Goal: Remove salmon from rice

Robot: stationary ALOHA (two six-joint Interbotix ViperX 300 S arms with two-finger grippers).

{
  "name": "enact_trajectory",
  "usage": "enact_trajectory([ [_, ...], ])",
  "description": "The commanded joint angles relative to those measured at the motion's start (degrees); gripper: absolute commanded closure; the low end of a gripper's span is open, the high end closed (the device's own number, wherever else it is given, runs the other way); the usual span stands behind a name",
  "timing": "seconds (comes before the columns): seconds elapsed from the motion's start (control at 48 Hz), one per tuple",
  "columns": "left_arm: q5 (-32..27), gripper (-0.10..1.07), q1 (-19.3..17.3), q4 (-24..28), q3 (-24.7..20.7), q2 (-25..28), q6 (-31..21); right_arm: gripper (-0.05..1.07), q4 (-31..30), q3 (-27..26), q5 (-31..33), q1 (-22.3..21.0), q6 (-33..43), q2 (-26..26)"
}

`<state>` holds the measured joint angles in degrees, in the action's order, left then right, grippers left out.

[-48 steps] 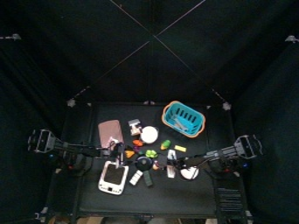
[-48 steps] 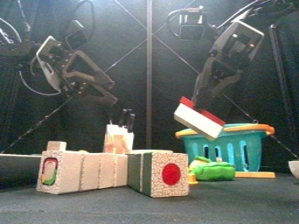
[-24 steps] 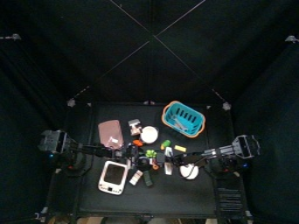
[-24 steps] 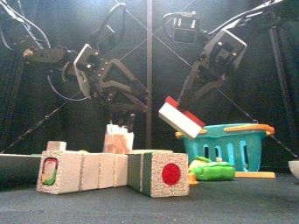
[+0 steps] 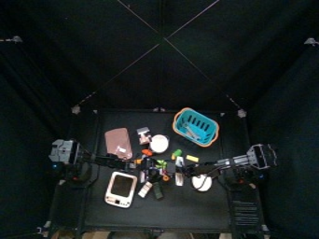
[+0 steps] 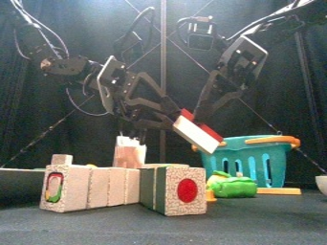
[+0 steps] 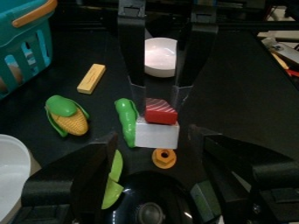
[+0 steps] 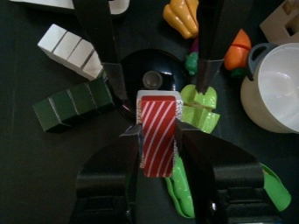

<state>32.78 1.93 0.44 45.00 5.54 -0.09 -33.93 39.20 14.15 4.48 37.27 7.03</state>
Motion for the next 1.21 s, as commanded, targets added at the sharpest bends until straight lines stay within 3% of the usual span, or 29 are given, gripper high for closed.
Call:
enact_trajectory([
  [0.0,0.18,-0.01,0.18,0.18,-1.76,0.35,0.00,0.46,-0.09,-1.67,-0.44,-0.35,-0.09,0.88],
  [0.312,0.18,0.01,-0.26,-0.44,-4.57,3.52,0.00,0.46,-0.09,-1.76,-1.14,-0.35,-0.09,0.44],
  [0.792,0.18,0.11,-0.26,-0.62,-4.83,3.96,0.09,0.46,-0.09,-2.02,-1.41,-0.44,-0.35,0.09],
  [1.188,-2.64,0.10,0.26,0.70,-5.01,4.04,0.00,0.46,-0.09,-2.02,-1.41,-0.62,-0.44,0.18],
])
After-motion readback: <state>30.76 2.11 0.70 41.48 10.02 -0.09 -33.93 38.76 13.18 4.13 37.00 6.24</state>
